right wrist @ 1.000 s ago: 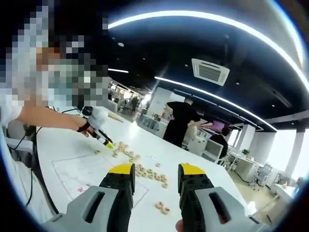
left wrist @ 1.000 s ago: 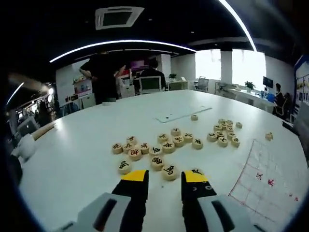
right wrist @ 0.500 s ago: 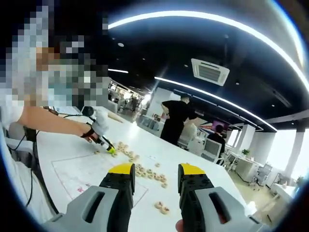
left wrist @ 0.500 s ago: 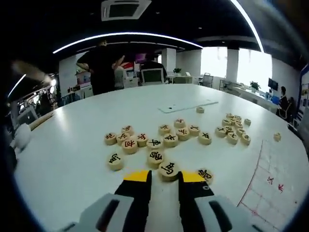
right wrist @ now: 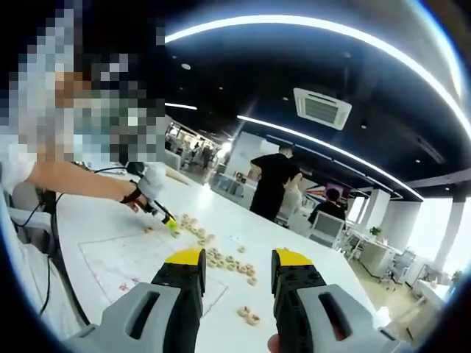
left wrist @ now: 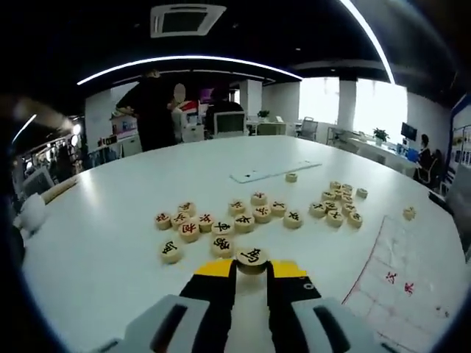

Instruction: Pick up the chess pieces one by one and place each piece onto its starting position on the chessboard, setting the pieces on their correct points until all the chess pieces are arranged in the starting layout

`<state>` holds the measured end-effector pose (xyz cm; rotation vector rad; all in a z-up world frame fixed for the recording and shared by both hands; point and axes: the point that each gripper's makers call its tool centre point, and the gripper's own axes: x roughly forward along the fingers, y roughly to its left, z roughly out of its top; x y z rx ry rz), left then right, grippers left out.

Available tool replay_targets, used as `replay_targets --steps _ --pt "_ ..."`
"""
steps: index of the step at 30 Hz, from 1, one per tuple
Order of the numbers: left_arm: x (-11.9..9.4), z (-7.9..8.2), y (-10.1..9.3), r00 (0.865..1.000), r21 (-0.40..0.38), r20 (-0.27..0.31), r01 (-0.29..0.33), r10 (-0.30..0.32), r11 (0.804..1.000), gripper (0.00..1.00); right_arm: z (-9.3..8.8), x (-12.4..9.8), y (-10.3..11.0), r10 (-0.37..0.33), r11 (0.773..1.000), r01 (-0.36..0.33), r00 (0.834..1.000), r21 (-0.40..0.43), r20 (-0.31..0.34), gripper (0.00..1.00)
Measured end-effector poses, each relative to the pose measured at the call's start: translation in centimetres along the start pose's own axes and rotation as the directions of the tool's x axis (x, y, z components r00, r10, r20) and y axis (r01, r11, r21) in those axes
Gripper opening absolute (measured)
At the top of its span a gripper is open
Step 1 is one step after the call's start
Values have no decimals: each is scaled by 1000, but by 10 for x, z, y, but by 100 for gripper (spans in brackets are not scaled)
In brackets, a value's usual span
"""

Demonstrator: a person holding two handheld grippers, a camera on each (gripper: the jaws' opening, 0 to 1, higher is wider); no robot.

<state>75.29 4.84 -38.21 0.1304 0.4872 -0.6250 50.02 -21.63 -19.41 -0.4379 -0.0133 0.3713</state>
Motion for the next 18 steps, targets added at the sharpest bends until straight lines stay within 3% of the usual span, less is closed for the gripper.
replay_targets --steps 4,6,18 --pt "-17 -7 -8 999 29 -20 29 -29 999 19 0 2 3 2 1000 -2 1000 -5 -7 37" --pt "-16 -1 0 999 35 -12 52 -52 998 19 0 3 5 6 1000 -6 1000 -7 -6 37" --pt "-97 -12 -31 989 113 42 139 -145 984 19 3 7 18 34 999 -34 999 -31 -6 37"
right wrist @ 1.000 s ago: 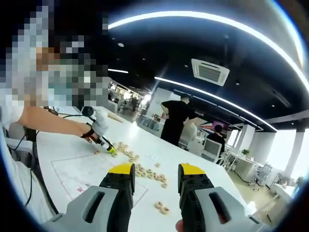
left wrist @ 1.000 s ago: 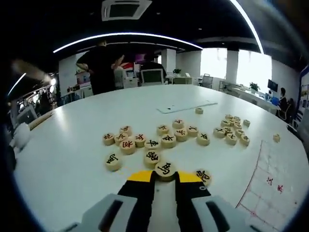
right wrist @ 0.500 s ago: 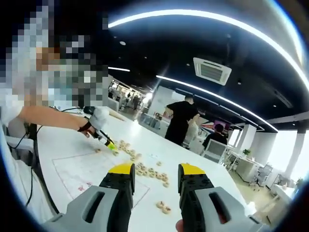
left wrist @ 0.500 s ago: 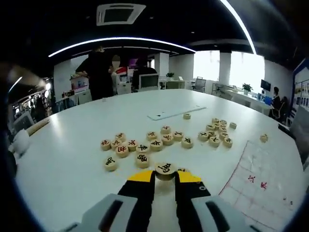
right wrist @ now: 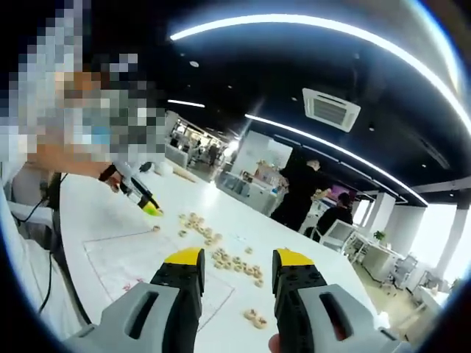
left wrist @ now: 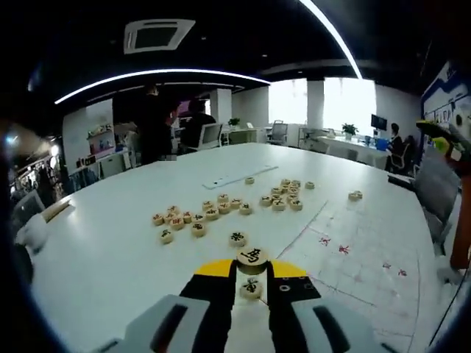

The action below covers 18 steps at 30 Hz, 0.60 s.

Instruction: Pick up the chess pieces one by one and place each piece onto its starting position on the chessboard, setting the pieces on their correct points until all the chess pieces are arranged in the starting layout

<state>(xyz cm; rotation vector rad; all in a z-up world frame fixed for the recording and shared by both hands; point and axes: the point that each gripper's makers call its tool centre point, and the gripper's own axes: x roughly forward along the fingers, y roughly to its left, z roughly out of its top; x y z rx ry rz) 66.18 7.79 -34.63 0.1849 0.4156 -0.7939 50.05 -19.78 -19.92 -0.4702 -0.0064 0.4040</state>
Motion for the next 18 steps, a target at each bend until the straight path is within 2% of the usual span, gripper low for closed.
replay_targets --steps 3,5,10,15,18 --pt "-10 -7 -14 1000 -2 8 28 -28 1000 19 1 -2 2 2 1000 -2 1000 -4 2 37" --pt "-10 -16 -20 999 4 -6 38 -38 999 19 0 -2 1 0 1000 0 1000 -5 -2 37" --pt "-1 -32 -24 998 -19 -44 49 -50 999 19 -1 -4 -2 -6 1000 6 1000 -2 -3 37" --pt "10 -49 -24 995 11 -98 32 -30 999 19 -3 -5 -5 -14 1000 14 1000 2 -7 37" --pt "16 -57 -24 992 -2 -121 32 -32 999 19 -4 -6 -5 -13 1000 13 1000 2 -7 37"
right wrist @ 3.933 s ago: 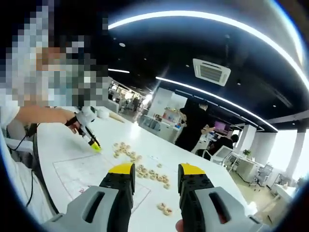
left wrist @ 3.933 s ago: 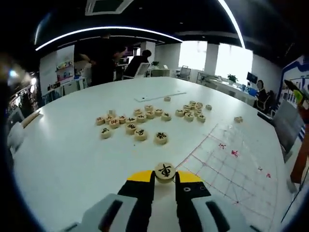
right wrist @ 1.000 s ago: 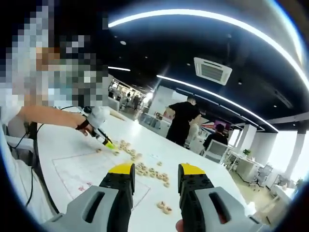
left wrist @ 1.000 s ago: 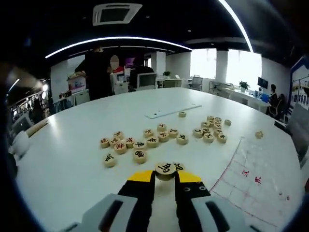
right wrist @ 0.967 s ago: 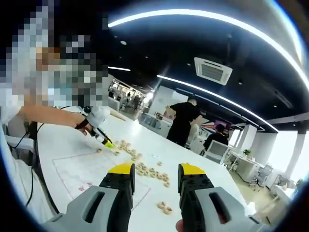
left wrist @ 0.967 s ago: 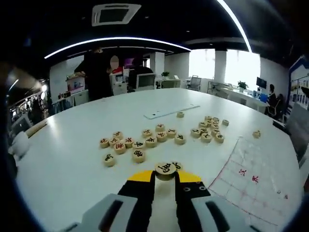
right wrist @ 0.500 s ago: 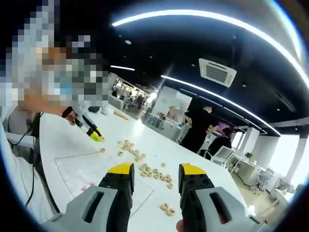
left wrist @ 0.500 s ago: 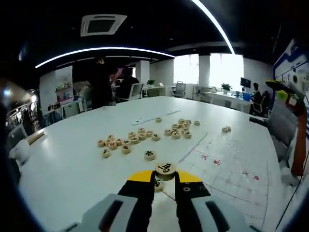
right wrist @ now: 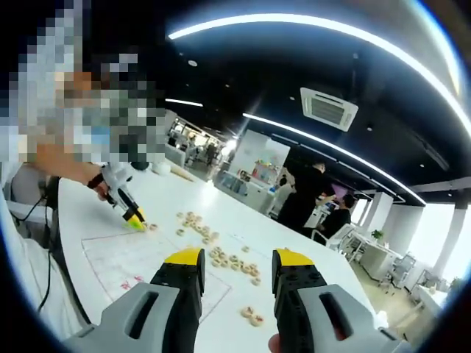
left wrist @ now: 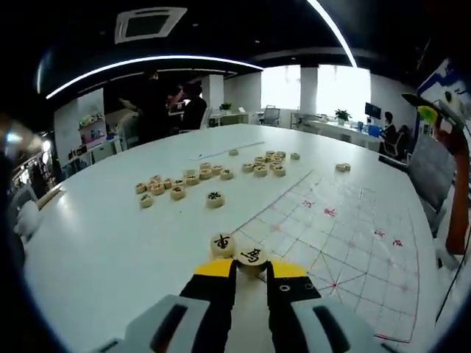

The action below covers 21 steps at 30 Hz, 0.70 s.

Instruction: Pick up the chess pieces one by one and place each piece onto its starting position on the chessboard, setting the pieces on their correct points until all the chess pieces are arranged in the starting layout

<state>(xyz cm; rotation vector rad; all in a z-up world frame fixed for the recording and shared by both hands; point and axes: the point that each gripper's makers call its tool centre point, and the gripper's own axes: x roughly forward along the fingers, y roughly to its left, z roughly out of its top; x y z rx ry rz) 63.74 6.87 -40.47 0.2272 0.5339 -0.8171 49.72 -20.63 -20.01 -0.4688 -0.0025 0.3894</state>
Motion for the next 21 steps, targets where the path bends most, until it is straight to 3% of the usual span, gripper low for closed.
replay_targets --steps 9,14,21 --pt "5 -3 6 999 24 -18 -36 36 999 19 0 1 3 6 1000 -6 1000 -6 1 37" --pt "5 -3 11 999 1 -14 -39 39 999 20 0 0 3 5 1000 -5 1000 -7 1 37" --pt "0 -6 6 1000 -18 -17 -17 16 1000 36 -2 1 3 7 1000 -7 1000 -7 -7 37"
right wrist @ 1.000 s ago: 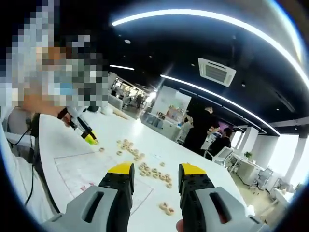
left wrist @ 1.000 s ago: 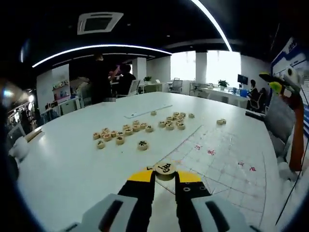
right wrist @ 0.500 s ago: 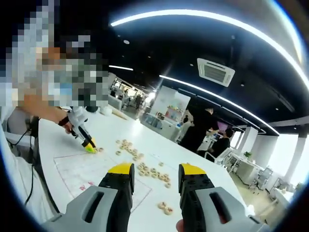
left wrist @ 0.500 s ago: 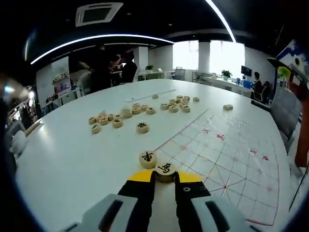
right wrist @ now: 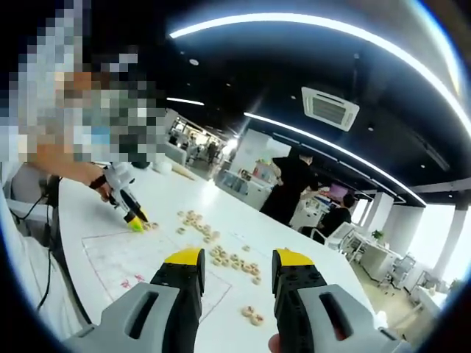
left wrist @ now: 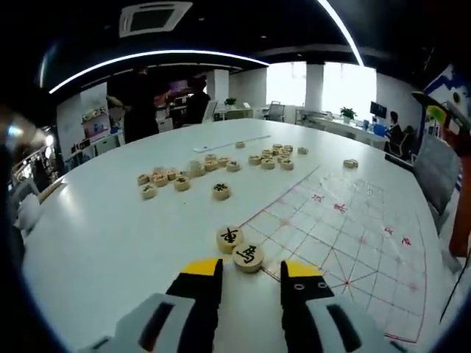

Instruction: Pick up the chess pieces one by one and place each piece onto its starting position on the chessboard, setting the pieces on their correct points until all the chess pieces are arranged in the starting layout

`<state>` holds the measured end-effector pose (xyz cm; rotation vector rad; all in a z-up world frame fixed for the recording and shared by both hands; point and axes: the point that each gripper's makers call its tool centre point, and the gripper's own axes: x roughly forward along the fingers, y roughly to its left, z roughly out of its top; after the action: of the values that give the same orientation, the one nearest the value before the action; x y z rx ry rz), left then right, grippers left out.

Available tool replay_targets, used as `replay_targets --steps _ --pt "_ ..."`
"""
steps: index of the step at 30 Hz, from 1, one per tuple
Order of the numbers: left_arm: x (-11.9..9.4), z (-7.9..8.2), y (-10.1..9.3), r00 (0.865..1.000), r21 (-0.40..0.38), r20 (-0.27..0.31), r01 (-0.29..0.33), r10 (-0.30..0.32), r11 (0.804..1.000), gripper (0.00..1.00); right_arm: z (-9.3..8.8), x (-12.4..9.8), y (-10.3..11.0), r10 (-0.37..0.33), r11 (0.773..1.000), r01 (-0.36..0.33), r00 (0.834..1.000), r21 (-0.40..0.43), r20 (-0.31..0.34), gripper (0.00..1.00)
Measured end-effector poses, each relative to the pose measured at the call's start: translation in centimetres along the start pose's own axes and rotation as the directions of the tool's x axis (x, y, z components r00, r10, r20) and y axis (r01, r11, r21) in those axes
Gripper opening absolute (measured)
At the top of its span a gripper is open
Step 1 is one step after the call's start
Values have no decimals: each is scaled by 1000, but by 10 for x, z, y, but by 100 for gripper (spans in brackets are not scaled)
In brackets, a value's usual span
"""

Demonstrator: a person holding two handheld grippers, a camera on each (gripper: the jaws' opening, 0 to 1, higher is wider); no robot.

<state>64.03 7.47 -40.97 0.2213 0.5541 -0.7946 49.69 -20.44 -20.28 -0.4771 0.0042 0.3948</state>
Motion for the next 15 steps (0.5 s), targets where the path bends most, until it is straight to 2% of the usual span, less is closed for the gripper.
replay_targets --steps 3,8,15 --pt "-2 1 0 1000 3 1 0 0 1000 41 0 1 -1 -2 1000 2 1000 0 -4 37" --pt "-10 12 8 999 -4 45 -26 26 1000 52 0 1 -1 1 1000 -1 1000 -1 -3 37" --pt "-16 25 19 994 -31 93 -52 54 998 60 -1 2 -1 2 1000 -2 1000 -1 -6 37"
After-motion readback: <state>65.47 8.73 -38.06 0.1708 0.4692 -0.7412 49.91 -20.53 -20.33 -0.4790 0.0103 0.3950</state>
